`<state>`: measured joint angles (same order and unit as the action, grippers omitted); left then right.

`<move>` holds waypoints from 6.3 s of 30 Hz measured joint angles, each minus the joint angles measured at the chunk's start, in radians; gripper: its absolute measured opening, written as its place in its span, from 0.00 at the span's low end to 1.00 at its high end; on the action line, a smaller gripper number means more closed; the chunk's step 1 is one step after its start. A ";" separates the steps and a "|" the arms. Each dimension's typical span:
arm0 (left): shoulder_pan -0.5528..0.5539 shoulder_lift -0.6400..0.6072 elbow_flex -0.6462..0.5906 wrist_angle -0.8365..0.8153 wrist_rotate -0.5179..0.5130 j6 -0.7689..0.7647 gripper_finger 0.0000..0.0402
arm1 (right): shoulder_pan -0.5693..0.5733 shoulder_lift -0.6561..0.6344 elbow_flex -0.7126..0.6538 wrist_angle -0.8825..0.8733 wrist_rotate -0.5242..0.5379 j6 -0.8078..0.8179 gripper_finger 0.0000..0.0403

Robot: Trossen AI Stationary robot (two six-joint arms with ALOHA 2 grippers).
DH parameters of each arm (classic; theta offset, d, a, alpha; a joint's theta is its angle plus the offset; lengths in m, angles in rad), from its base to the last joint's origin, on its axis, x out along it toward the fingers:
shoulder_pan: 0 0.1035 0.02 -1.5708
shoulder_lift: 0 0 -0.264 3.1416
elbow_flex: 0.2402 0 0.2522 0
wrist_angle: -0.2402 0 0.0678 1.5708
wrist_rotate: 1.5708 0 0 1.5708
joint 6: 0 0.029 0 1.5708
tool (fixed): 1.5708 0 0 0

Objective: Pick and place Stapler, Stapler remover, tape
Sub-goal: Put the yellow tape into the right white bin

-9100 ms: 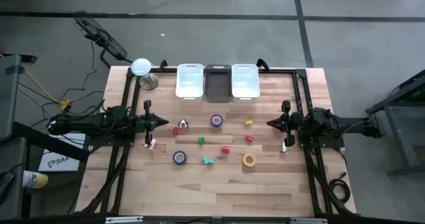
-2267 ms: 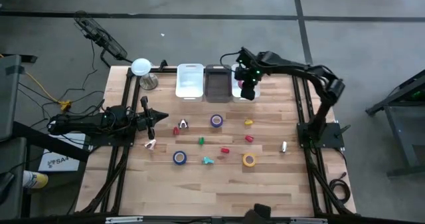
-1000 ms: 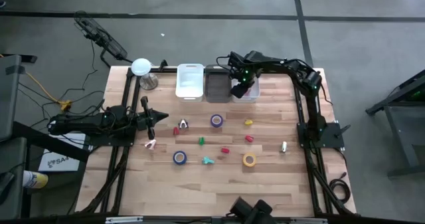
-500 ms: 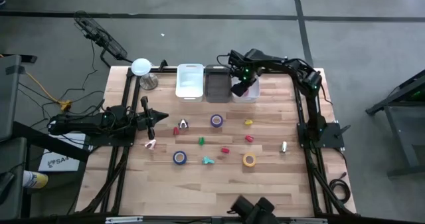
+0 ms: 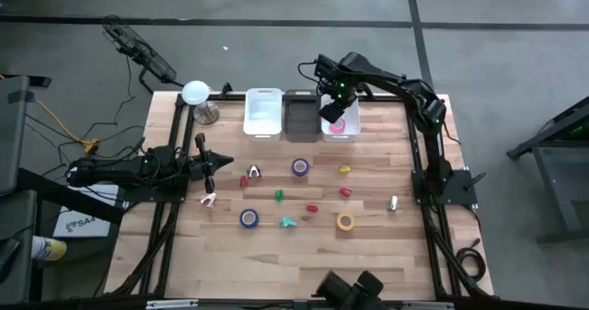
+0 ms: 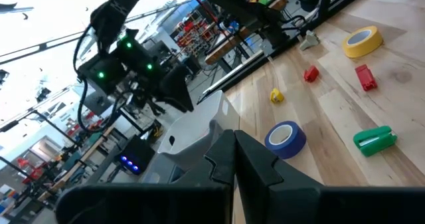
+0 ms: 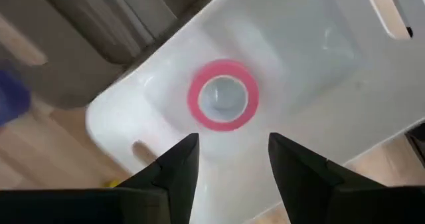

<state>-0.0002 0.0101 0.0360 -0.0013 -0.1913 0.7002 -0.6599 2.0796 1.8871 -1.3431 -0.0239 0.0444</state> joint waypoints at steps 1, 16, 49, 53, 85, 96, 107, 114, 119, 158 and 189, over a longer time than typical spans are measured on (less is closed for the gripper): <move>0.000 0.000 0.000 0.000 0.000 0.000 0.01 | 0.005 0.000 0.012 -0.016 -0.001 0.000 0.43; 0.000 0.000 0.000 -0.001 0.000 0.001 0.01 | 0.113 -0.078 0.048 -0.093 0.067 0.029 0.43; 0.000 0.000 0.000 -0.001 0.000 -0.004 0.01 | 0.583 -0.396 -0.526 0.084 0.117 0.544 0.43; 0.000 0.000 0.000 -0.001 0.000 -0.004 0.01 | 0.659 -0.446 -0.640 0.154 0.062 0.646 0.43; 0.000 0.000 0.000 -0.001 0.000 -0.025 0.01 | 0.983 -0.464 -0.952 0.666 -0.013 1.059 0.39; 0.000 0.000 0.000 0.000 0.000 -0.025 0.01 | 0.984 -0.464 -1.026 0.786 -0.028 1.067 0.33; 0.000 0.000 0.000 -0.001 0.000 -0.025 0.01 | 0.984 -0.464 -1.053 0.795 -0.035 1.058 0.33; 0.000 0.000 0.000 -0.001 0.000 -0.025 0.01 | 0.980 -0.464 -1.052 0.794 -0.034 1.030 0.25; 0.000 0.000 0.000 -0.001 0.000 -0.025 0.01 | 0.980 -0.464 -1.052 0.790 -0.033 1.011 0.12; 0.000 0.000 0.000 -0.001 0.000 -0.025 0.01 | 0.401 -0.738 -0.810 0.546 -0.004 0.279 0.07; 0.000 0.000 0.000 -0.001 0.000 -0.025 0.01 | 0.025 -0.226 -0.275 0.243 0.057 -0.096 0.08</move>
<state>-0.0002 0.0105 0.0360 -0.0021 -0.1917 0.6754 -0.6349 1.8538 1.6119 -1.1005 0.0336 -0.0514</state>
